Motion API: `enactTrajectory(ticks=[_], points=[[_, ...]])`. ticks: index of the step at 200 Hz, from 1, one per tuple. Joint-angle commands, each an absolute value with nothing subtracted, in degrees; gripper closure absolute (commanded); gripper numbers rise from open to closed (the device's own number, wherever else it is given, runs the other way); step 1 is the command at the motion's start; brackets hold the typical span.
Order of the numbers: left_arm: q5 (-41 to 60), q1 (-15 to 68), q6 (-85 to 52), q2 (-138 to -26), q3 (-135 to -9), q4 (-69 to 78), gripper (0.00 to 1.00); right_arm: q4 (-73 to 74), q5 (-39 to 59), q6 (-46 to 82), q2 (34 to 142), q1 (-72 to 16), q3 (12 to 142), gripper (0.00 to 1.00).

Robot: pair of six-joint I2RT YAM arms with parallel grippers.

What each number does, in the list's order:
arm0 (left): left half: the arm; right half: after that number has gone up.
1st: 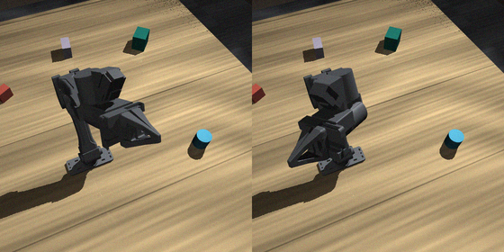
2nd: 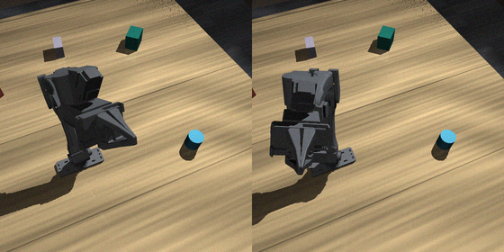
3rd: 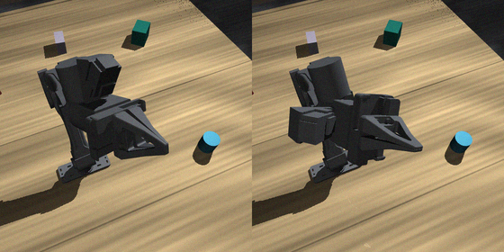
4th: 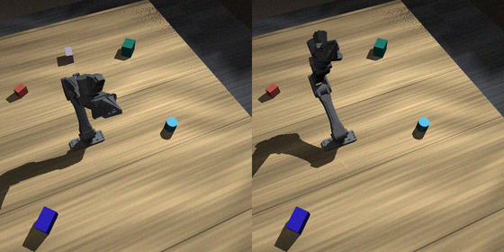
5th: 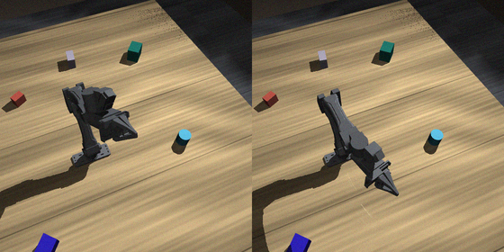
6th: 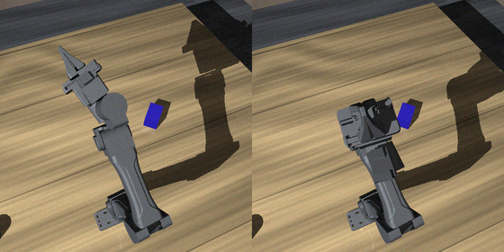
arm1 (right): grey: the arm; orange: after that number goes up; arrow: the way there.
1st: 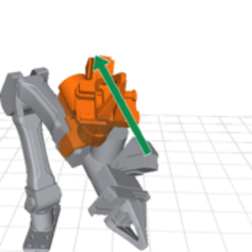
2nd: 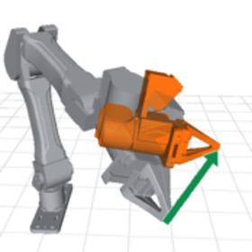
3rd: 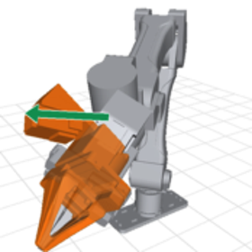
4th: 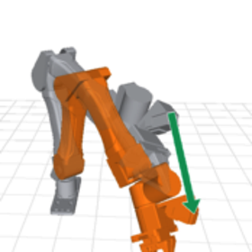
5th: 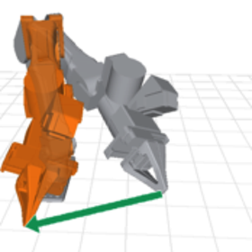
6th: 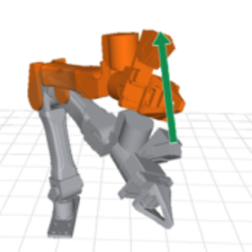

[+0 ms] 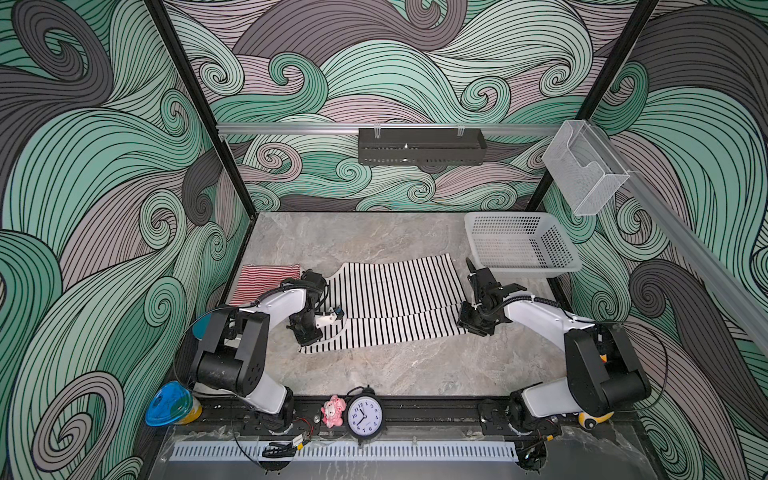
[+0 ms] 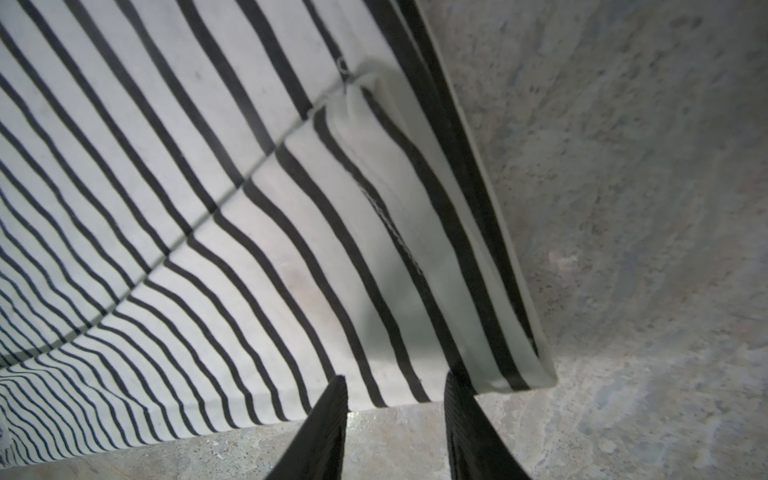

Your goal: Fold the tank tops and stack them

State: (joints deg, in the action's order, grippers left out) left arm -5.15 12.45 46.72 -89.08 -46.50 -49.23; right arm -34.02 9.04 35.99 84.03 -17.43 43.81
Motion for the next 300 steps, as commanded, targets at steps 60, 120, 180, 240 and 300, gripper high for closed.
enactTrajectory(ticks=[60,120,180,240,300], points=[[-6.06,11.78,49.81,-90.00,-43.96,-48.74,0.82,-35.68,8.08,36.99,83.07,-18.90,40.44,0.59],[-6.68,11.09,53.26,-88.57,-40.42,-50.50,0.82,-41.31,7.06,40.62,74.79,-23.83,34.07,0.60],[-9.22,9.34,53.17,-87.82,-42.45,-47.21,0.78,-43.02,8.23,41.40,65.35,-24.51,37.15,0.57],[-3.48,9.14,47.54,-89.53,-57.37,-52.22,0.68,-44.34,6.91,32.78,82.44,-22.57,60.09,0.51],[-2.12,9.14,39.08,-102.66,-76.25,-51.22,0.65,-45.98,10.56,26.00,110.04,-14.73,89.29,0.53]])
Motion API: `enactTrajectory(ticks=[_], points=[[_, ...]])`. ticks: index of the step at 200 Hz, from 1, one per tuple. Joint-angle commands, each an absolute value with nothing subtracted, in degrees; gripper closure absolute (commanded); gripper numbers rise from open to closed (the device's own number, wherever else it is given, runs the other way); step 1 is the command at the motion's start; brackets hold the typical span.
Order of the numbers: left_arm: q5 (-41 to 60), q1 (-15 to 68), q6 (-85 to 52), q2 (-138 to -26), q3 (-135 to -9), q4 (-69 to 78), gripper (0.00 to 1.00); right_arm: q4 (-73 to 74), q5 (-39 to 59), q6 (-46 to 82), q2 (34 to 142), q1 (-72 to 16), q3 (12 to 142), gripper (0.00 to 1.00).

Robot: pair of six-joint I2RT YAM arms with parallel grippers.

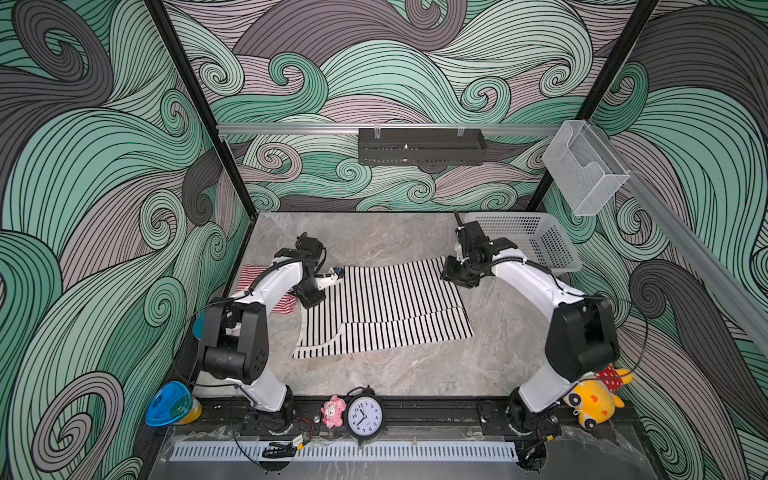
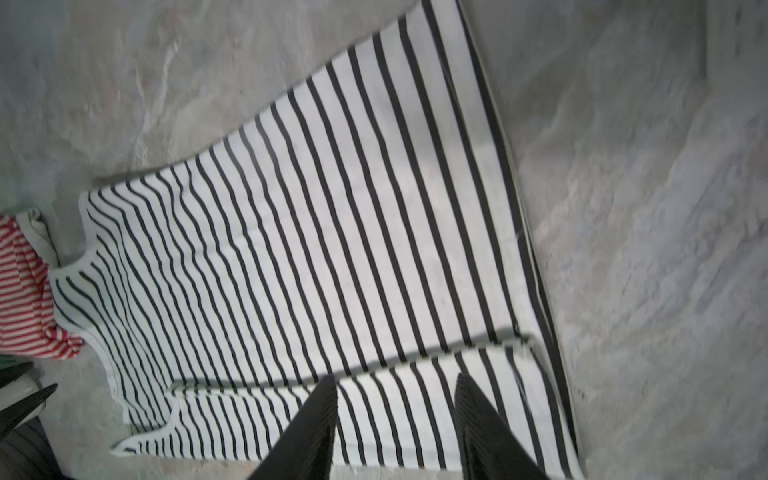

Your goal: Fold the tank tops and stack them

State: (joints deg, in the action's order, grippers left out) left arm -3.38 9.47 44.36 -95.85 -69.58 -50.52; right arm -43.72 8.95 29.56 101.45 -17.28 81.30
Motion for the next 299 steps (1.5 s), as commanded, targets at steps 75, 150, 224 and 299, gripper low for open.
enactTrajectory(ticks=[75,150,224,299], points=[[4.43,9.12,28.38,-120.75,-100.76,-52.75,0.65,-50.98,7.91,26.87,131.15,-12.45,115.80,0.54],[8.94,9.14,23.90,-126.75,-109.09,-54.43,0.64,-61.93,2.20,22.88,141.51,-12.25,131.46,0.57],[13.09,9.25,22.50,-130.34,-112.76,-56.07,0.64,-61.96,2.55,22.28,144.46,-12.26,132.09,0.58],[13.01,9.32,22.50,-129.33,-110.86,-55.38,0.65,-61.94,4.09,23.25,148.40,-12.26,136.21,0.74]])
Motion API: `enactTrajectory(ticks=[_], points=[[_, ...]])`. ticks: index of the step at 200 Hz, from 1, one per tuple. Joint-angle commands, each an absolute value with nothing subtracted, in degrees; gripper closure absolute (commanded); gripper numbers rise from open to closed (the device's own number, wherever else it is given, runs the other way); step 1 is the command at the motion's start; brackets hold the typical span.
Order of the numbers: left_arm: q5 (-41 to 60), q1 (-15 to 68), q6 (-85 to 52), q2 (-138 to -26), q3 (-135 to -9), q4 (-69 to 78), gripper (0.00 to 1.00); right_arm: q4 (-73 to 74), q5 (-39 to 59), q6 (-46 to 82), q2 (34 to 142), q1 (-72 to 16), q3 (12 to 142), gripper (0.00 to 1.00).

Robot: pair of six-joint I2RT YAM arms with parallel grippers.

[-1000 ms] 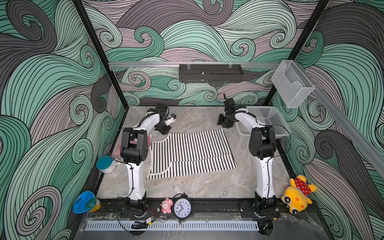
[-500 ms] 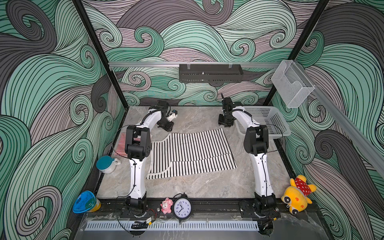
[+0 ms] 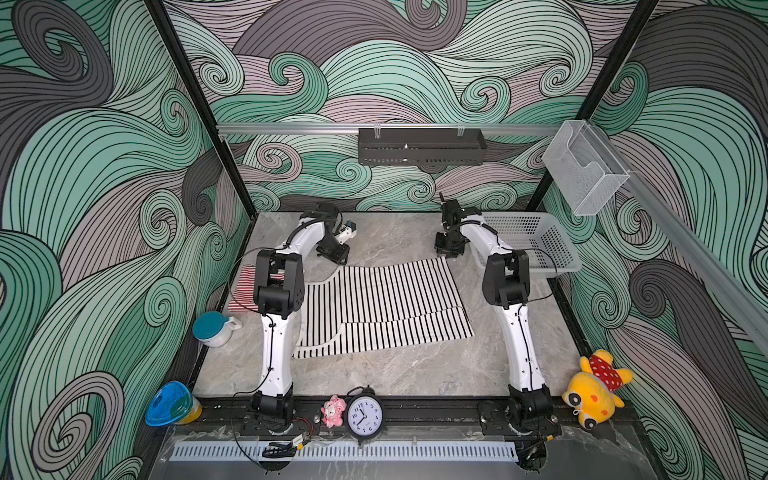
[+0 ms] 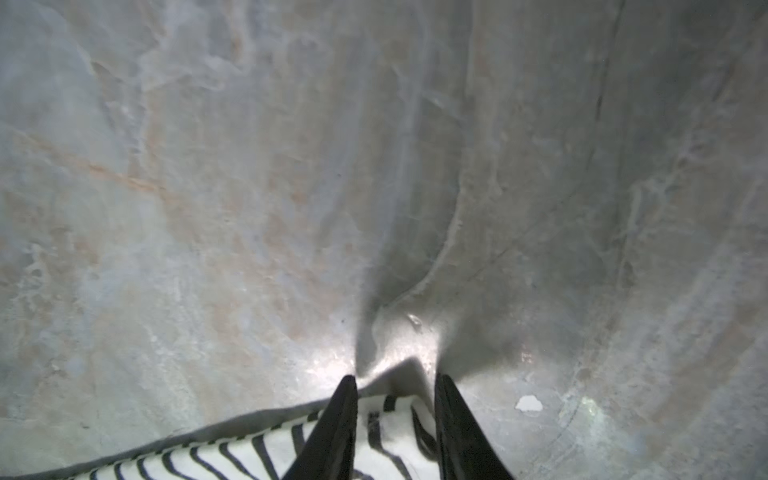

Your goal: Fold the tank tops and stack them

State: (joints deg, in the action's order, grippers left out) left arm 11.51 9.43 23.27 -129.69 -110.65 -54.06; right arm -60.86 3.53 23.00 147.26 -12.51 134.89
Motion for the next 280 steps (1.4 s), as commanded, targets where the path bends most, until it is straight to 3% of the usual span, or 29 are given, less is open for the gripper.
enactTrajectory(ticks=[1,38,73,91,108,157,200,280], points=[[13.01,9.32,22.50,-129.31,-110.84,-55.37,0.64,-61.95,4.11,23.27,148.42,-12.28,136.22,0.74],[13.09,9.32,22.46,-129.61,-110.65,-55.19,0.64,-61.98,4.44,23.03,147.12,-12.29,135.02,0.91],[13.18,9.31,22.28,-130.08,-111.04,-55.28,0.64,-62.01,3.47,22.15,145.23,-12.22,134.55,0.88],[13.36,9.32,22.19,-130.08,-111.03,-55.28,0.64,-62.36,3.25,21.96,144.61,-12.26,134.37,0.73],[13.36,9.29,22.15,-130.08,-110.84,-55.27,0.64,-62.34,3.68,21.82,143.94,-12.32,133.33,0.72],[13.36,9.32,22.15,-129.99,-110.74,-55.17,0.64,-62.24,3.43,21.46,143.11,-12.33,130.96,0.80],[13.02,9.32,21.88,-130.25,-110.73,-55.10,0.64,-62.18,3.34,21.23,143.54,-12.34,132.51,0.98],[13.61,10.19,22.41,-134.13,-115.11,-58.06,0.63,-62.04,3.25,20.40,140.21,-12.70,131.05,1.00]])
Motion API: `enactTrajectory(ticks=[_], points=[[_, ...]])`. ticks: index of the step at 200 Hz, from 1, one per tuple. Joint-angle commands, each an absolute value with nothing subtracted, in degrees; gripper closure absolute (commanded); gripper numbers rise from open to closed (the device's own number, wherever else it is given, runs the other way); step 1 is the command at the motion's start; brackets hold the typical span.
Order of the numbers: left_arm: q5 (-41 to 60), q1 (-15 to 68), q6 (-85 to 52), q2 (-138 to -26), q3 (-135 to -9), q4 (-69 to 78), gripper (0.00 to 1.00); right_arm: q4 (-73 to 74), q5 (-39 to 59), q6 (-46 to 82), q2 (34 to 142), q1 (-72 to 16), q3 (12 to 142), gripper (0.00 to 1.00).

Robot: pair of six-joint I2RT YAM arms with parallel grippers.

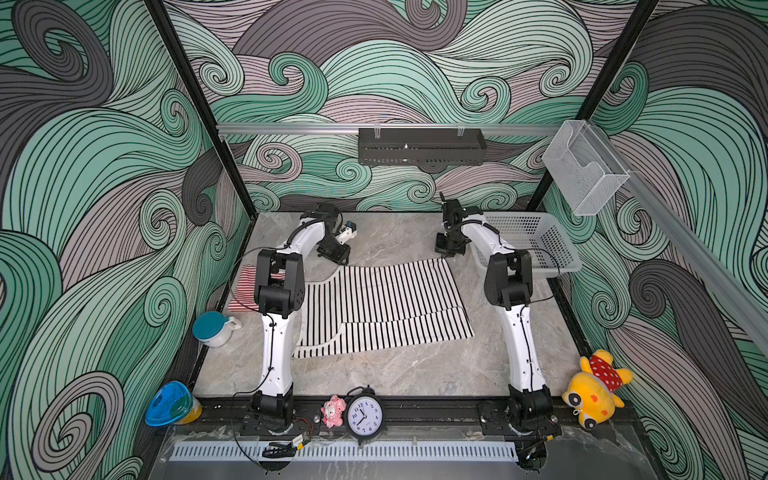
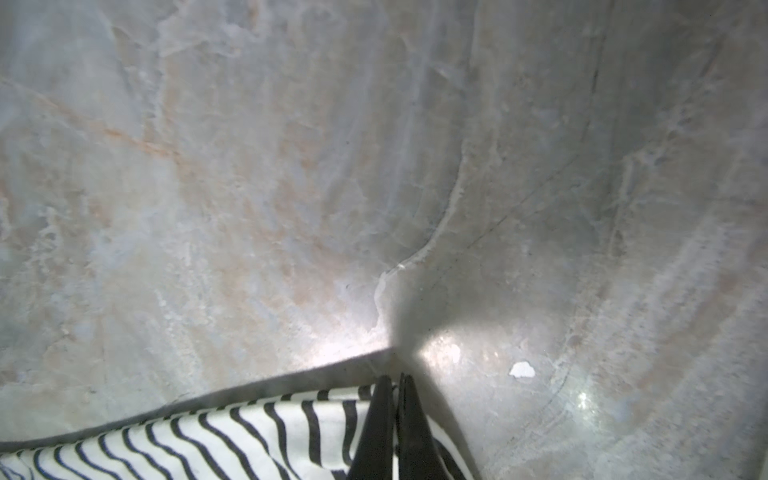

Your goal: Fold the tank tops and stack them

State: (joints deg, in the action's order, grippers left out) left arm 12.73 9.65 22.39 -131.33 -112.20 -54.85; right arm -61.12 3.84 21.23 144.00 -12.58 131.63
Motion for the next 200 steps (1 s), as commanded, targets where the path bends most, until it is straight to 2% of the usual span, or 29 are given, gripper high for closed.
enactTrajectory(ticks=[1,56,141,187,200], points=[[13.53,10.24,22.41,-134.22,-115.16,-58.17,0.63,-62.04,3.25,20.44,140.20,-12.72,131.05,1.00],[8.93,10.20,22.33,-134.28,-112.88,-55.88,0.63,-62.05,3.24,20.16,139.57,-12.89,130.34,1.00],[9.53,10.28,23.42,-137.64,-113.95,-58.60,0.66,-61.22,3.48,20.37,138.52,-13.02,128.50,1.00],[10.92,10.28,23.73,-136.37,-112.06,-57.58,0.75,-61.16,3.78,20.38,138.34,-13.10,128.67,1.00],[11.70,10.28,23.39,-135.98,-112.06,-57.45,0.81,-61.13,3.87,20.32,137.92,-13.16,128.46,1.00]])
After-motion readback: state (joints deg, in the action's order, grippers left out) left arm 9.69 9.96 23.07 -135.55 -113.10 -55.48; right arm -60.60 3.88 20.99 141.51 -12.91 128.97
